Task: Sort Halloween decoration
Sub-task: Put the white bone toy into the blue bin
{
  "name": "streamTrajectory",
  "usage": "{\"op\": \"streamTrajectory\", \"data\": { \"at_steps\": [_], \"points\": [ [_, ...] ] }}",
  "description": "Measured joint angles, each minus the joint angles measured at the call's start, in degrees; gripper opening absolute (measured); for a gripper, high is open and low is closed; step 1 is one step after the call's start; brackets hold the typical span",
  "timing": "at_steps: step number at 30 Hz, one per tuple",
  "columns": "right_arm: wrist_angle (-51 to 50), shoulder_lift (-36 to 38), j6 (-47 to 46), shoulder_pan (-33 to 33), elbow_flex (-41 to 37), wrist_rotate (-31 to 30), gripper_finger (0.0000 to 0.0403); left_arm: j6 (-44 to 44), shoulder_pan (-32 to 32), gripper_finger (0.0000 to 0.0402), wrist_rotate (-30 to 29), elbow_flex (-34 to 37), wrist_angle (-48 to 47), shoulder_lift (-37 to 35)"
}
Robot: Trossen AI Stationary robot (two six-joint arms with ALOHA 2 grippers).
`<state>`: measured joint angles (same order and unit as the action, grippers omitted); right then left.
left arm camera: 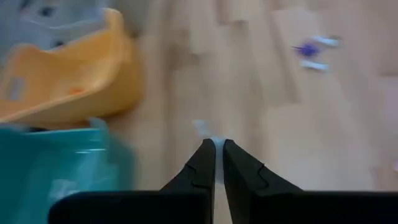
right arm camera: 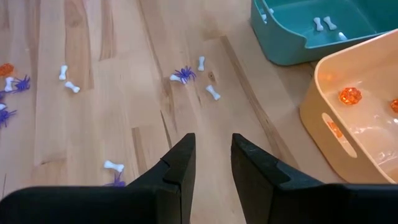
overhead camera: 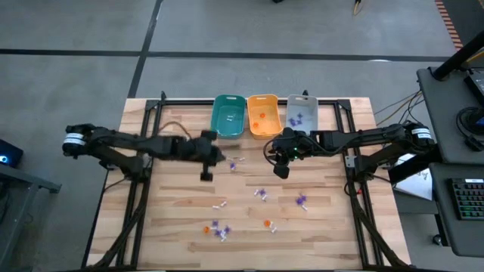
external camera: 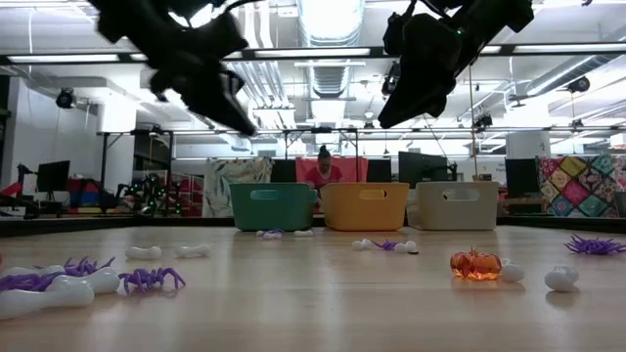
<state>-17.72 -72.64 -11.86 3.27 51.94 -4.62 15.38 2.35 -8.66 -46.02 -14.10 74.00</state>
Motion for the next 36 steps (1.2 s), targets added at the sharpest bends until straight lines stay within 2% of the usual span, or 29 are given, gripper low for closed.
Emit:
{"op": "streamTrajectory", "data": {
  "at_steps": [8,18,22,28,36],
  "points": [
    [-0.06,0.0,0.21,0.0,0.0,0.0,0.0091,12.59,16.14,0.0,7.03,-11.79,-8.23,5.63],
    [-0.09,0.0,0.42,0.0,0.0,0.02,0.0091,23.11,31.93,0.0,8.95,-27.17,-21.01,22.19],
    [-0.09,0.0,0.38,0.0,0.0,0.0,0.0091,25.8,34.75,0.0,10.29,-34.18,-26.89,29.13],
    [-0.07,0.0,0.31,0.0,-0.07,0.0,0.0091,26.85,35.3,0.0,12.76,-42.92,-34.41,37.09],
    [-0.05,0.0,-0.82,0.0,-1.54,0.0,0.0091,26.41,34.95,0.0,14.2,-48.81,-37.88,42.85]
  ]
}}
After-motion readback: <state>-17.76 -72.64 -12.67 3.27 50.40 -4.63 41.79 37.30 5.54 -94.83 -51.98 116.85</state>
